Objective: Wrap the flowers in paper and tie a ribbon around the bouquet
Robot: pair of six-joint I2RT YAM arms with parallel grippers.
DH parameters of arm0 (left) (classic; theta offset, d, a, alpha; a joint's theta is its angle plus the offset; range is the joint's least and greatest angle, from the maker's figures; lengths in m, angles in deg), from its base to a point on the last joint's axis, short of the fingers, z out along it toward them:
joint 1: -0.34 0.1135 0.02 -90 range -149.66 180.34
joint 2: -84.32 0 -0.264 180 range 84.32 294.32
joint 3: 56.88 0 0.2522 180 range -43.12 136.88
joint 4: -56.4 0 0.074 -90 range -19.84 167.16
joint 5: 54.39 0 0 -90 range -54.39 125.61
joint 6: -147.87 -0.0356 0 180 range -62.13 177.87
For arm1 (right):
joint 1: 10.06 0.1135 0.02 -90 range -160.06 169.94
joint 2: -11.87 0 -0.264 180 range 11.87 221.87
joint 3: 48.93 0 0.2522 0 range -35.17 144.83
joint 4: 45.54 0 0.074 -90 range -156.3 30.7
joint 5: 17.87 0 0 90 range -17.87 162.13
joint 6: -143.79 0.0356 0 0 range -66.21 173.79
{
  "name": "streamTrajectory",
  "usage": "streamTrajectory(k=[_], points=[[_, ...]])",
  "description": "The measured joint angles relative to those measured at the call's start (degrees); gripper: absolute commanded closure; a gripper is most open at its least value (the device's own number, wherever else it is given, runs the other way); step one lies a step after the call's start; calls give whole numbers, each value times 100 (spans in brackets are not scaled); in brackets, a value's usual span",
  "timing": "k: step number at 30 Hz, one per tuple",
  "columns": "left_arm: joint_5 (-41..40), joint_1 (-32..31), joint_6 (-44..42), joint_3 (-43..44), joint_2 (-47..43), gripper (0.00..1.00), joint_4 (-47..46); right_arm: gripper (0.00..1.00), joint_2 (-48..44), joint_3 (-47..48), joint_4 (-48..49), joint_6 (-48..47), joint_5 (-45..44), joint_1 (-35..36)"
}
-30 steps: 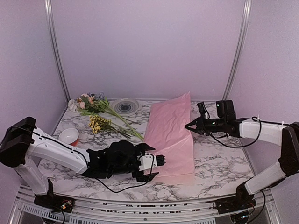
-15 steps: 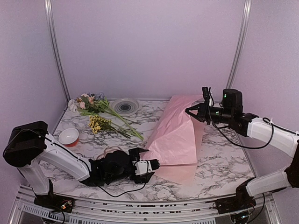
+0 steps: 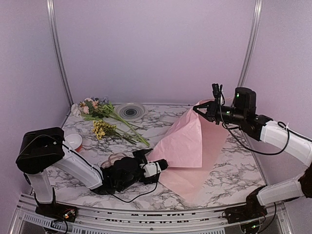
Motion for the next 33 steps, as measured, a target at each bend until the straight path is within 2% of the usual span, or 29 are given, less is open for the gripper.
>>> streamTrajectory(k=[5,8,9,13,16,20,24,27,29,33], points=[[-140,46,-96,15,179,3,-175,100,-20,4,-2,24,9,0],[-271,111,-98,138,256,13,-439,100,-20,4,2,39,11,0],[-310,146,-114,219,308,20,-577,100,-20,4,0,39,11,0],[-330,199,-57,348,415,63,-883,100,-20,7,-2,35,24,0],[-256,201,151,337,411,82,-1003,100,-17,70,-57,13,15,0],[232,245,804,133,153,100,-927,100,37,299,-138,-94,-107,0],[1191,492,2103,83,-286,100,-621,78,284,643,-151,-372,-328,2],[1954,892,3392,94,-417,100,-546,60,560,809,-122,-721,-577,-13],[2376,1222,4258,129,-404,100,-518,53,820,970,-199,-1008,-713,-72],[2922,1897,5954,138,-289,100,-706,46,1239,1191,-389,-1471,-789,-291]])
